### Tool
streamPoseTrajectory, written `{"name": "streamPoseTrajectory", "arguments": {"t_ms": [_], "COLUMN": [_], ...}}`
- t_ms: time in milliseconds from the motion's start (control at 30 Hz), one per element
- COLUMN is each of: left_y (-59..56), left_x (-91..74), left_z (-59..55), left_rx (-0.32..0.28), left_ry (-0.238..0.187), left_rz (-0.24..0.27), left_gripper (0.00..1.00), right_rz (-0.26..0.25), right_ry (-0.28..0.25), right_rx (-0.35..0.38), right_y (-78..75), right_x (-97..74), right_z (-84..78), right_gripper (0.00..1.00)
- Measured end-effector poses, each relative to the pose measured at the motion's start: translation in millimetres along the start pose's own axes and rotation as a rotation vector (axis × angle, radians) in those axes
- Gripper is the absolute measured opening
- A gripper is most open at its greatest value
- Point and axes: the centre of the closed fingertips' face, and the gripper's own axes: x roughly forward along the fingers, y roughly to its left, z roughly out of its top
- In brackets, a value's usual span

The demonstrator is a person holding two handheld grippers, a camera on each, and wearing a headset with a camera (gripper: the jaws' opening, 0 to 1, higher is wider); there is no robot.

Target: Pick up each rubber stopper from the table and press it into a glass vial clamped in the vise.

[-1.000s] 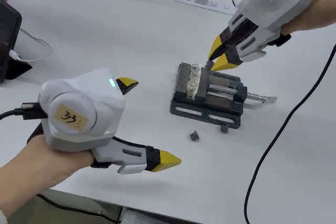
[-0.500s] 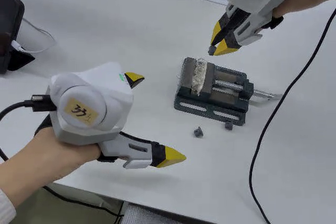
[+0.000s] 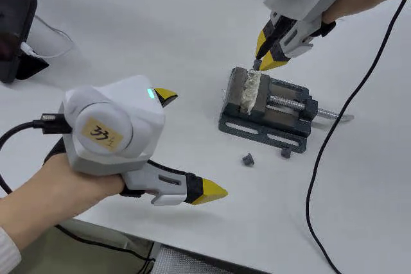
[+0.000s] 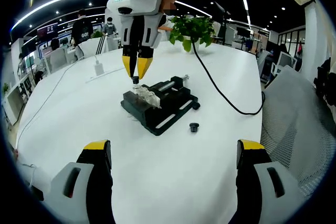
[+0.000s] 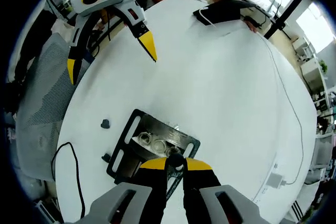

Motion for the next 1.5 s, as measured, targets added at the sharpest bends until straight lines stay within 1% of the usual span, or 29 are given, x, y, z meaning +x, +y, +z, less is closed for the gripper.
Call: {"name": "streamPoseTrajectory", "arguments": {"t_ms": [167, 533, 633, 700, 767, 800, 900, 1033, 1133, 1300, 1367, 1400, 1467, 1500], "left_y": [0.6, 2.3, 1.7, 1.1, 0.6, 0.3, -0.1, -1.4, -2.6, -3.8, -4.1, -3.9, -3.7, -3.6], "left_x": [0.6, 1.9, 3.0, 3.7, 4.4, 4.7, 5.4, 6.1, 6.8, 7.6, 7.6, 7.4, 6.9, 6.8], "left_z": [-1.7, -5.4, -4.9, -4.4, -3.8, -3.2, -2.4, -1.6, -0.8, -0.3, -0.1, 0.1, 0.3, 0.0], "left_rx": [-0.005, -0.009, -0.008, -0.006, -0.004, -0.004, -0.002, 0.000, -0.001, 0.000, 0.000, 0.000, -0.002, -0.003], "left_ry": [-0.001, 0.004, 0.004, 0.004, 0.004, 0.002, 0.001, -0.001, -0.003, -0.004, -0.004, -0.005, -0.006, -0.005], "left_rz": [0.000, -0.002, -0.004, -0.007, -0.008, -0.009, -0.010, -0.013, -0.015, -0.016, -0.017, -0.016, -0.014, -0.013], "left_gripper": [0.99, 0.99, 0.99, 0.99, 0.99, 0.99, 0.99, 0.99, 0.99, 0.99, 0.99, 0.99, 0.99, 0.99], "right_rz": [0.013, 0.014, 0.020, 0.021, 0.021, 0.020, 0.020, 0.008, -0.008, -0.030, -0.030, -0.030, -0.027, -0.026], "right_ry": [0.006, 0.032, 0.052, 0.060, 0.072, 0.079, 0.088, 0.106, 0.116, 0.114, 0.111, 0.101, 0.079, 0.068], "right_rx": [0.003, 0.007, 0.052, 0.055, 0.091, 0.130, 0.145, 0.180, 0.222, 0.278, 0.274, 0.294, 0.305, 0.317], "right_y": [0.3, 0.7, -1.8, -2.0, -1.4, -0.7, -2.2, -1.1, -0.9, -0.8, -0.5, -0.9, -3.5, -0.8], "right_x": [4.4, 8.1, 9.1, 9.4, 9.2, 8.8, 10.2, 10.7, 10.8, 10.9, 10.6, 10.6, 10.6, 10.5], "right_z": [-2.3, -1.8, -2.4, -2.1, -2.4, -2.8, -2.0, -2.1, -2.7, -2.7, -3.1, -3.6, -5.9, -2.7], "right_gripper": [0.06, 0.06, 0.06, 0.06, 0.06, 0.06, 0.05, 0.05, 0.05, 0.05, 0.05, 0.05, 0.05, 0.05]}}
